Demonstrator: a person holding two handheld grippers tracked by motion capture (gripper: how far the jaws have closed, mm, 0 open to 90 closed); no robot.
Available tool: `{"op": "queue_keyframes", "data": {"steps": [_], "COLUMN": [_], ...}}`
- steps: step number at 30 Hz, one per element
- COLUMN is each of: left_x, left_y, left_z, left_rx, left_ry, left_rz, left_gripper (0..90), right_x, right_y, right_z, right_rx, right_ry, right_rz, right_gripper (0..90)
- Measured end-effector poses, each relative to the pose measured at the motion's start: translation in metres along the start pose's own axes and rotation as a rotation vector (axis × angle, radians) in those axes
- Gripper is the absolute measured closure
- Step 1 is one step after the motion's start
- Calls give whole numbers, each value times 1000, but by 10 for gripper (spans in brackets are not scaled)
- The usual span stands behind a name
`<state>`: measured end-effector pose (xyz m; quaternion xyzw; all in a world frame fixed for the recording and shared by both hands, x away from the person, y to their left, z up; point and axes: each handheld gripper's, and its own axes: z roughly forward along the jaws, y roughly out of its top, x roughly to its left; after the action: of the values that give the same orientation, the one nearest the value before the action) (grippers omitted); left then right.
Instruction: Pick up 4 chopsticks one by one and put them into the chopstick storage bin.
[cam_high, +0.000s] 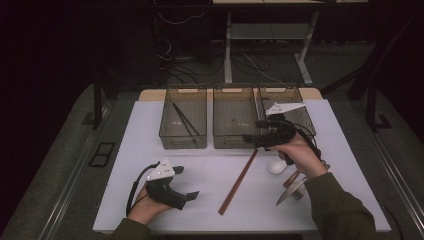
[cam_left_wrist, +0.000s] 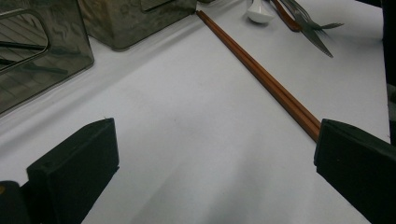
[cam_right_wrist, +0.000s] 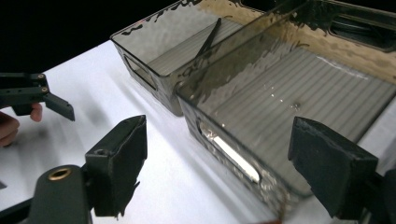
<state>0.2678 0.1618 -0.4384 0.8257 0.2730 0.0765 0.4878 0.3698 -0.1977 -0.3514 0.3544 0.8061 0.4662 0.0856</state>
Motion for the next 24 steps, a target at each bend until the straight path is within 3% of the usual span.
{"op": "queue_keyframes", "data": {"steps": [7,12,24], "left_x": [-1,-2,-3], "left_y": [0,0,2], "left_z": [1,2,0], "left_rx": [10,12,4], "left_ry": [3,2,19], "left_rz": [3,10,5], "left_gripper": [0,0,0], "right_x": [-6,-12,-20], "right_y": [-32,-50,-89], "right_z": [-16,-23,-53], "right_rx": [-18,3,-44], "right_ry": [-18,-43,-86], "right_rz": [17,25,34], "right_gripper": [187,175,175]}}
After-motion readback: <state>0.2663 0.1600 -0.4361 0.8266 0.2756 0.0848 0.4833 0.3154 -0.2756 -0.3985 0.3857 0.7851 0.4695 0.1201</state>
